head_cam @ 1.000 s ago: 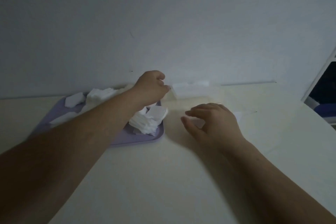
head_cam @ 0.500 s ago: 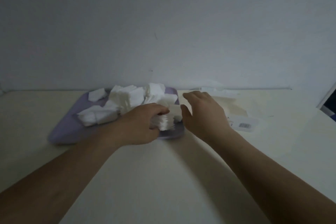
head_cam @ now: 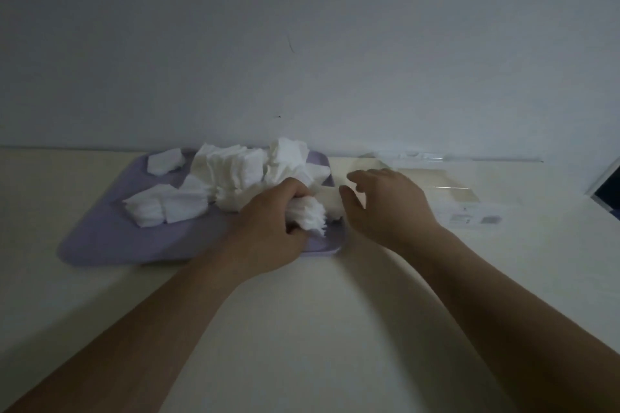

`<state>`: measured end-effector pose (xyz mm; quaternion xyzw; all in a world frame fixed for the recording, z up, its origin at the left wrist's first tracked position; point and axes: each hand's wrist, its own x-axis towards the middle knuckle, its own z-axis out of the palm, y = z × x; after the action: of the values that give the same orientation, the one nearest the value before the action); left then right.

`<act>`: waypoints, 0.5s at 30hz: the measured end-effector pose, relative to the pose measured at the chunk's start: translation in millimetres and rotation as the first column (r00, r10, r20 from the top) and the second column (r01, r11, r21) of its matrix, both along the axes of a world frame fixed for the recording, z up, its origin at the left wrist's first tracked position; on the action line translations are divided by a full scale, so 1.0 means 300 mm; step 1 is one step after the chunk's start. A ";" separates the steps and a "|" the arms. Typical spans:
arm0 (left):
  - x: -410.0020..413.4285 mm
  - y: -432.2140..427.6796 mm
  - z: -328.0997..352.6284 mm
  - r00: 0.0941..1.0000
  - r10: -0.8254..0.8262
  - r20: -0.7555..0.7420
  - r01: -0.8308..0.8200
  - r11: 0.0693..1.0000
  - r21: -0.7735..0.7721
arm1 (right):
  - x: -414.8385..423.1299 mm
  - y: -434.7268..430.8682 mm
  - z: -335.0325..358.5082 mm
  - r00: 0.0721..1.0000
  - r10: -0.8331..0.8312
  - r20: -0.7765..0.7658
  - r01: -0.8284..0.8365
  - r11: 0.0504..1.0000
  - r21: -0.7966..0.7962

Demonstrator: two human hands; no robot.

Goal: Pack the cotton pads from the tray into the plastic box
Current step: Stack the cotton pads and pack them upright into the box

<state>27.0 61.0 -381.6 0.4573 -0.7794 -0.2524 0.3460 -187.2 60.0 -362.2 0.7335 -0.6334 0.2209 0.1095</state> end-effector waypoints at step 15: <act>0.043 -0.008 0.024 0.897 0.074 -0.436 -0.042 0.996 0.083 | 0.055 -0.002 0.002 0.365 -0.001 0.931 -0.169 0.983 0.067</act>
<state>39.8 58.6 -374.3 0.4238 -0.6582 -0.3661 0.5032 -170.7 59.4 -361.5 0.5203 -0.5616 0.5510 -0.3322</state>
